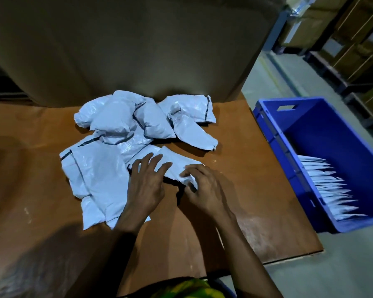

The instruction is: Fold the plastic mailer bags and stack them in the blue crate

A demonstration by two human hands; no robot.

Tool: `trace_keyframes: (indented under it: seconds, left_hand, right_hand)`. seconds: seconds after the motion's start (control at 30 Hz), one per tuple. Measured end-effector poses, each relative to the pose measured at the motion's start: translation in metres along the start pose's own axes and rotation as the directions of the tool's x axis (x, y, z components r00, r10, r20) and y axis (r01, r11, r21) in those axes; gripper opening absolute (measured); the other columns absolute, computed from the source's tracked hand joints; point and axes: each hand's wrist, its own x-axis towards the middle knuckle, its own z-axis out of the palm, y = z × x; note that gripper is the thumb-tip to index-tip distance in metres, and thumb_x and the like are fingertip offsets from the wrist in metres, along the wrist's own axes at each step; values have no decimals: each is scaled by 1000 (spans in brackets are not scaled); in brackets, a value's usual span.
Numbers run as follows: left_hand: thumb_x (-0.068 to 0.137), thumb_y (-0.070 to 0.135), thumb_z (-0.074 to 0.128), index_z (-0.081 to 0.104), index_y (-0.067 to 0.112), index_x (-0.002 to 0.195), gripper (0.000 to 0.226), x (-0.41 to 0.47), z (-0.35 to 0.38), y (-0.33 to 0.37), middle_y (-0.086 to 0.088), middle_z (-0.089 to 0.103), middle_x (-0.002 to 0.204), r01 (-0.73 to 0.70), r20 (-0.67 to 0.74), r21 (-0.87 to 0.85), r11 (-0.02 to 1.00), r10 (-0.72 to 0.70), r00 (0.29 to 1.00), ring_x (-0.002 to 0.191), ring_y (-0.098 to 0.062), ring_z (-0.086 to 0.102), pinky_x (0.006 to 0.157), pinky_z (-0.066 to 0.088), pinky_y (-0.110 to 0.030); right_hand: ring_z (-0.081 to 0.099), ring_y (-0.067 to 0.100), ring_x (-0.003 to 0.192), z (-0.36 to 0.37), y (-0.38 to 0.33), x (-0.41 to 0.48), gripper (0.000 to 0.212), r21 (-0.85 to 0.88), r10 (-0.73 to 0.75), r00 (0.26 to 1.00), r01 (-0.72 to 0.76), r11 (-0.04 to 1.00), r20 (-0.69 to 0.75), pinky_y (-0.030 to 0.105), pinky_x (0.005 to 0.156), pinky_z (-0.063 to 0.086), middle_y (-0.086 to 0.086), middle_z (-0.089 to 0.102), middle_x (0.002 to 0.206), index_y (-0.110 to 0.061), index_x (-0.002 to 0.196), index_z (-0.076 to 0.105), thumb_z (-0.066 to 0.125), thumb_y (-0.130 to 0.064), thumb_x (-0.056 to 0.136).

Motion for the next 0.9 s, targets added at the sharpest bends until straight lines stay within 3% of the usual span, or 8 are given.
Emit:
trace_keyframes:
  seconds: [0.1,0.2,0.33,0.47,0.6,0.73,0.83,0.9]
  left_hand:
    - [64,-1,80,76,17,113,52,4,8,21,-10,71,122,-63,-66,22,998,65,996,116,-36,63,98,36,-50]
    - [70,1,80,77,16,114,47,2,18,43,-10,71,122,-108,-140,-19,994,105,985,112,-34,65,95,38,-47]
    - [73,2,78,70,19,130,60,-19,30,81,-10,64,136,-104,-30,-141,985,101,994,124,-31,57,100,44,-45]
    - [71,4,78,63,23,137,70,-35,29,95,-6,56,146,-48,51,-255,966,63,997,134,-26,46,105,47,-50]
    - [92,20,47,60,18,140,50,-12,20,94,-6,56,147,-51,-6,-330,942,52,999,136,-25,47,112,41,-45]
    - [108,28,36,40,10,158,53,21,44,100,-9,33,167,-37,45,-331,943,55,997,158,-24,21,126,25,-45]
    - [111,35,27,19,10,164,59,20,62,99,-7,12,173,-33,101,-266,963,62,993,161,-21,1,129,18,-47]
    - [111,36,27,15,11,165,61,14,63,100,-6,6,174,-14,101,-228,974,38,994,161,-21,-1,129,15,-48]
  right_hand:
    - [62,17,115,-17,17,-12,33,-28,-26,999,25,999,-42,33,92,52,-8,67,120,-24,111,72,66,-11,81]
    - [61,17,117,-33,37,-21,34,-85,-46,996,39,996,-78,34,95,52,-6,68,122,-24,111,72,67,-10,81]
    - [60,20,126,-53,75,-36,41,-164,-45,990,22,986,-133,26,103,40,-2,69,127,-21,113,73,69,0,77]
    - [54,19,137,-59,95,-52,45,-116,-65,989,50,992,-131,41,113,43,-2,66,135,-19,121,73,58,-3,81]
    - [52,23,140,-53,80,-32,40,-122,-50,983,29,992,-174,48,116,42,1,63,143,-17,130,71,48,-21,97]
    - [34,23,154,-34,68,-11,44,-189,18,991,-43,981,-133,44,125,28,4,50,158,-17,145,60,44,-32,107]
    - [15,19,160,-20,74,-12,50,-265,44,993,-72,961,-111,46,128,18,0,32,169,-22,157,45,35,-37,111]
    - [8,18,161,-17,77,-17,52,-319,28,994,-60,946,-104,51,128,18,-2,23,172,-23,162,36,28,-37,112]
